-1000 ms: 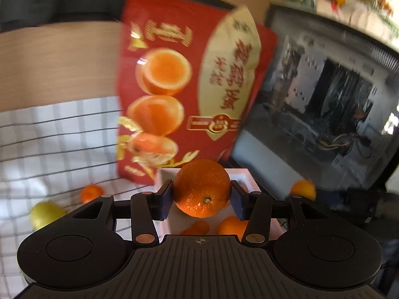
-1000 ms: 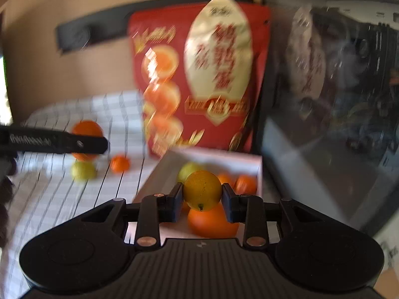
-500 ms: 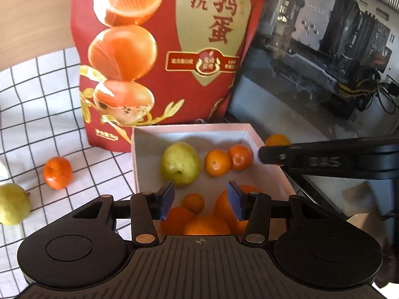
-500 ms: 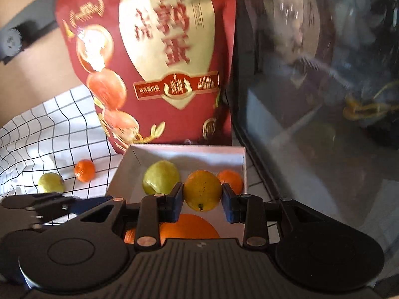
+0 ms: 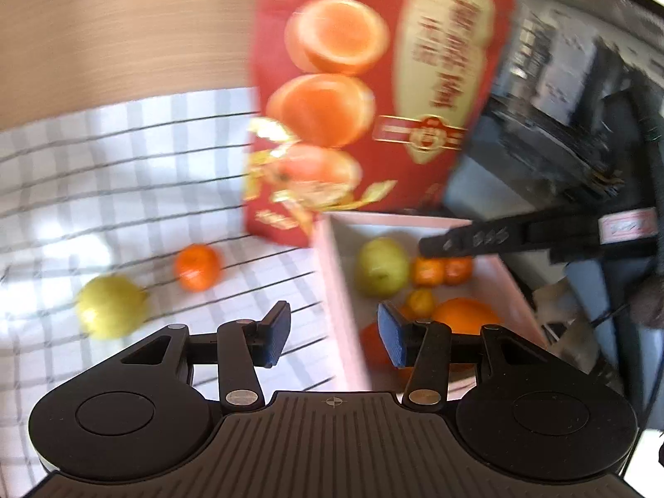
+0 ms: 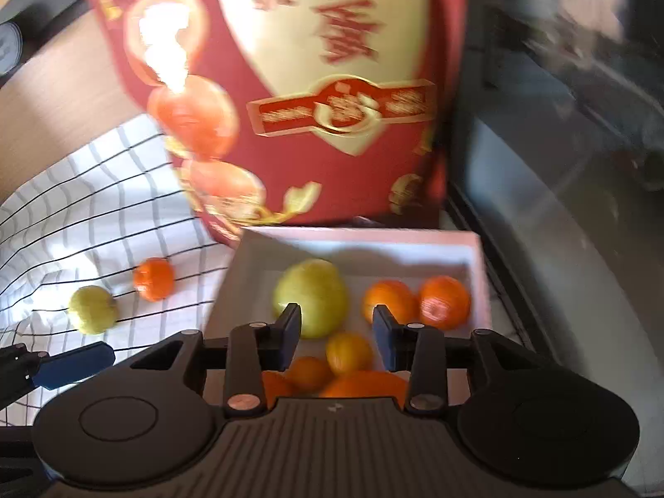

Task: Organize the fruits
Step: 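Lower both tangerines into the pink box and open both tools, then move both open tools toward the remaining tangerine and green pear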

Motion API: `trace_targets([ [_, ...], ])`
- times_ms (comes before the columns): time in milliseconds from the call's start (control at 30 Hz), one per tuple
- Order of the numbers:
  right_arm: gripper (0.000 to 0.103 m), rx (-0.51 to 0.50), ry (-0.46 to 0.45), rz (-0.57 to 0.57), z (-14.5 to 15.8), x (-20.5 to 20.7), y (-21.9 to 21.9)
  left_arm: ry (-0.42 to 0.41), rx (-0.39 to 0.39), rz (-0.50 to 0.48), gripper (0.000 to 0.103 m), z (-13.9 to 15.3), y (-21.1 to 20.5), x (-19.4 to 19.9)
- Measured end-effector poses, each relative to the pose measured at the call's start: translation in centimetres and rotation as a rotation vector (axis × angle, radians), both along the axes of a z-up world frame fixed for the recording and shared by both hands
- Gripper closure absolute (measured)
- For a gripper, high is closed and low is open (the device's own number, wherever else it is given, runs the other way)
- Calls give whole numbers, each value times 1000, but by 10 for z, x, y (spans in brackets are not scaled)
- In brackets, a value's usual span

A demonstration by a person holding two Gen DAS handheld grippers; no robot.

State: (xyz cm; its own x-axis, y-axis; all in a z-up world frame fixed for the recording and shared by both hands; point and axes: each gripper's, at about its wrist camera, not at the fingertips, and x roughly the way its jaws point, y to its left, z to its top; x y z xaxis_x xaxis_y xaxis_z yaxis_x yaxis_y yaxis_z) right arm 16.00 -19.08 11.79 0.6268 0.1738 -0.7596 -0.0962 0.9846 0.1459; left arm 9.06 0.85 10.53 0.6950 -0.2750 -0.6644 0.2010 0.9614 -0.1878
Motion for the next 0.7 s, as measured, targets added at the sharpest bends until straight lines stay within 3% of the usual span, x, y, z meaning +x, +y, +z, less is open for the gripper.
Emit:
trace_targets([
  [167,53,-9,-53,135,19,-6,51,72,-78,237,52,-22,77,-38],
  [267,52,-10,-44,214,19,1,86,108,-126,388,52,-29,119,-63],
  [433,46,15,36,287,-4,29,141,137,-93,513,52,-31,162,-98],
  [533,39,-7,34,340,-21,41,176,132,-95,575,52,-28,181,-121],
  [700,37,-155,21,333,-47,63,217,133,-59,609,52,-24,194,-154],
])
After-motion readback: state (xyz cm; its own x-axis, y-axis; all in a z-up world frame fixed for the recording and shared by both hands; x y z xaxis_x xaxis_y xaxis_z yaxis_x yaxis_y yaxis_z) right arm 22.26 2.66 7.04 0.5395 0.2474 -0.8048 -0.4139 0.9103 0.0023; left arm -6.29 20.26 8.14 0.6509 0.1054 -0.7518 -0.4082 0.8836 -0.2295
